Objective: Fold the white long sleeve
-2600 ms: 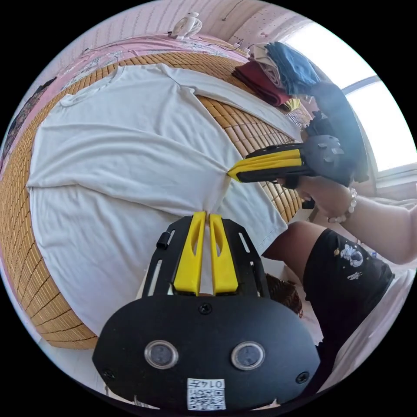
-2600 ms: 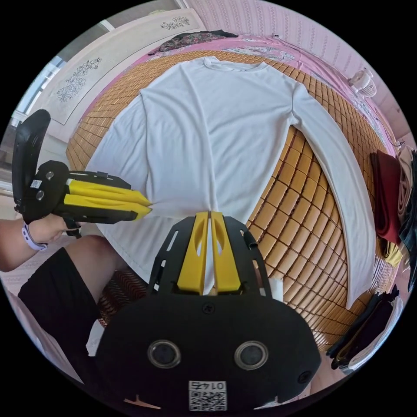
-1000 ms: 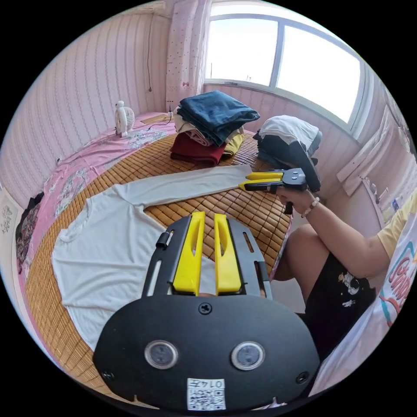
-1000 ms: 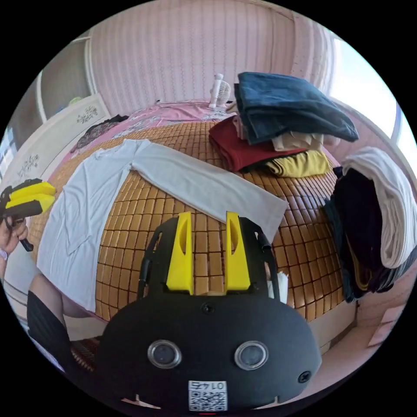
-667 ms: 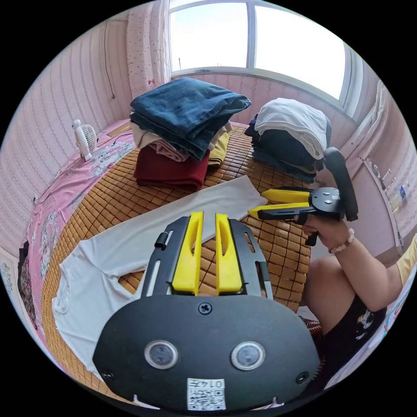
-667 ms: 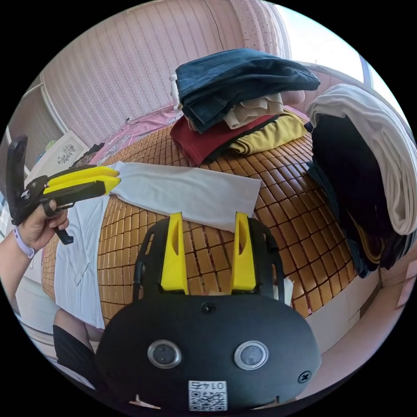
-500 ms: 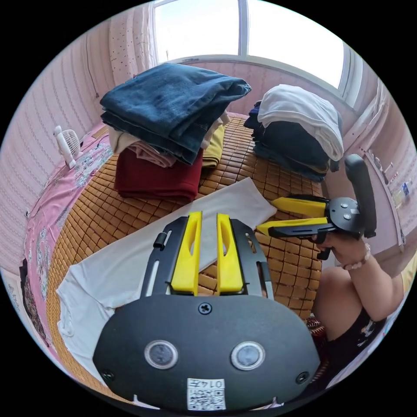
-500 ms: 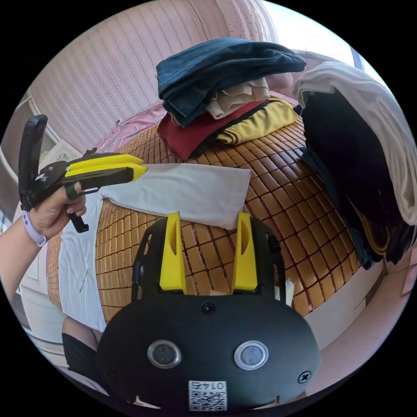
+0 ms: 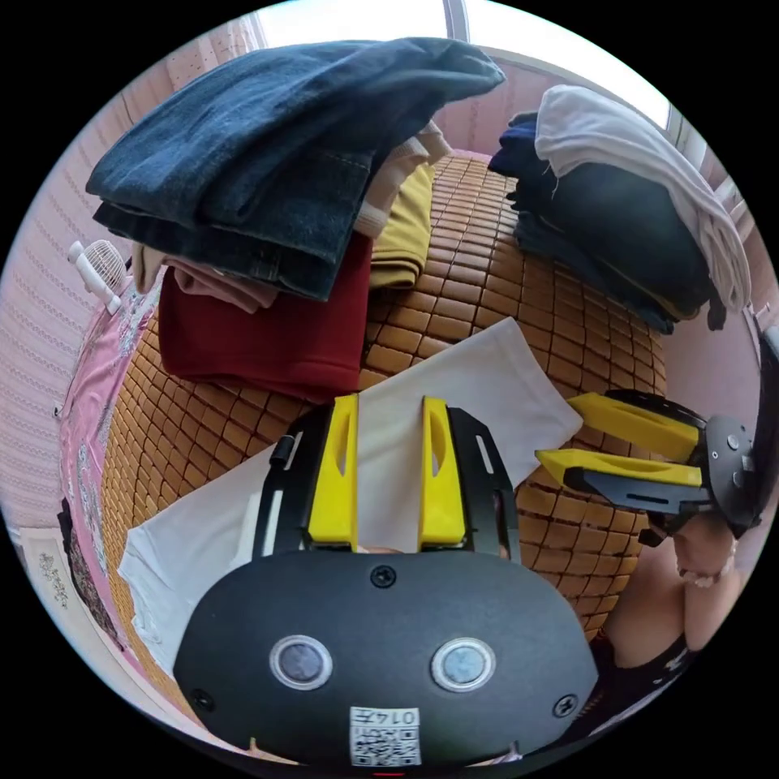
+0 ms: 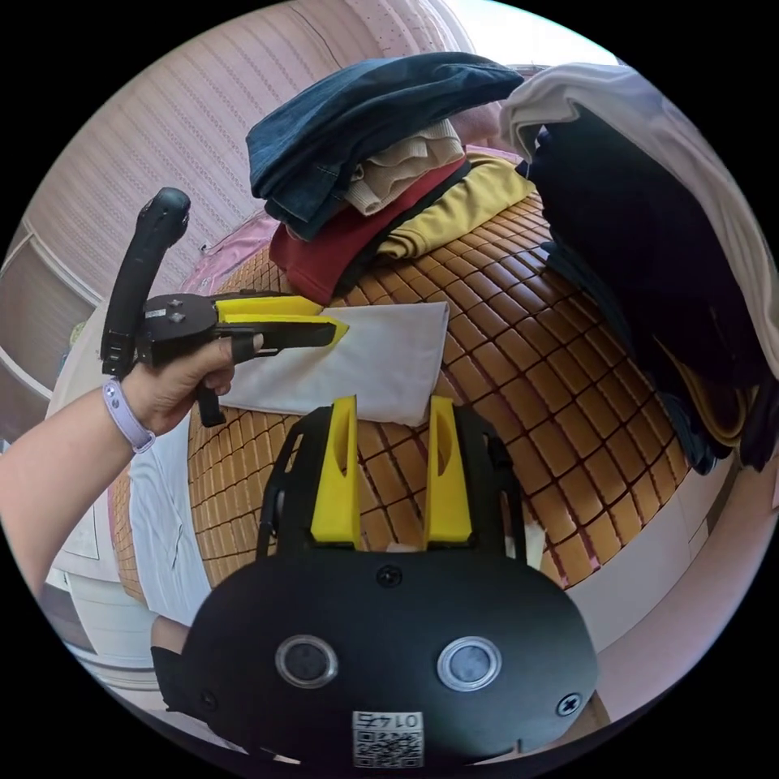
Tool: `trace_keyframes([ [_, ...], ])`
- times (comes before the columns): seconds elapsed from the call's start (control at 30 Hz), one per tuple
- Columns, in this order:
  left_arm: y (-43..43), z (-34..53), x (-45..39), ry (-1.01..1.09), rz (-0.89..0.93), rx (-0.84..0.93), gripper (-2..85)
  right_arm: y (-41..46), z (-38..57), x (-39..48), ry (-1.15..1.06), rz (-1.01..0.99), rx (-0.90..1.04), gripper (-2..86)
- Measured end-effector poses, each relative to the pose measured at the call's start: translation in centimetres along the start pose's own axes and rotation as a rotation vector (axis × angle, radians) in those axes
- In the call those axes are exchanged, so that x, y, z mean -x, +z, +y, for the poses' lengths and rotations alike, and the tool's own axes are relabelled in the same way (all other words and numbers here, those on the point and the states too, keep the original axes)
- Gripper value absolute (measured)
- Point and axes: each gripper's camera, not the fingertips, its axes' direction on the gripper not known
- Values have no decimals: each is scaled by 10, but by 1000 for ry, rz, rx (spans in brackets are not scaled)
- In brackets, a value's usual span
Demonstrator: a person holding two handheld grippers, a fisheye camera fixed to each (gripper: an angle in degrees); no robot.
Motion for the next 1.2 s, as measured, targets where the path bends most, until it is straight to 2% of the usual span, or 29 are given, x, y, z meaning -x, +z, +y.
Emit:
trace_keyframes([
  [0.1,5,-1,-2,0,-19,-16,109,4,-1,-5,8,17,8,107],
  [0.2,11,1,4,-49,40,-14,94,6,-4,-9,15,51,9,94],
  [0.37,20,11,14,-78,67,-24,87,7,-9,-27,128,10,5,57],
  [0.5,27,23,21,-105,85,-21,80,10,-13,-30,130,-11,10,36],
  [0.63,34,41,28,-89,101,-7,50,13,-18,-28,112,10,10,24],
  [0.7,37,52,30,-68,118,-6,6,14,-20,-29,118,2,10,20],
  [1.03,42,150,55,-142,119,-30,-10,25,-36,-5,44,-25,32,9],
  [1.2,5,228,87,-220,113,-141,-10,3,-35,13,-4,-204,-163,8],
])
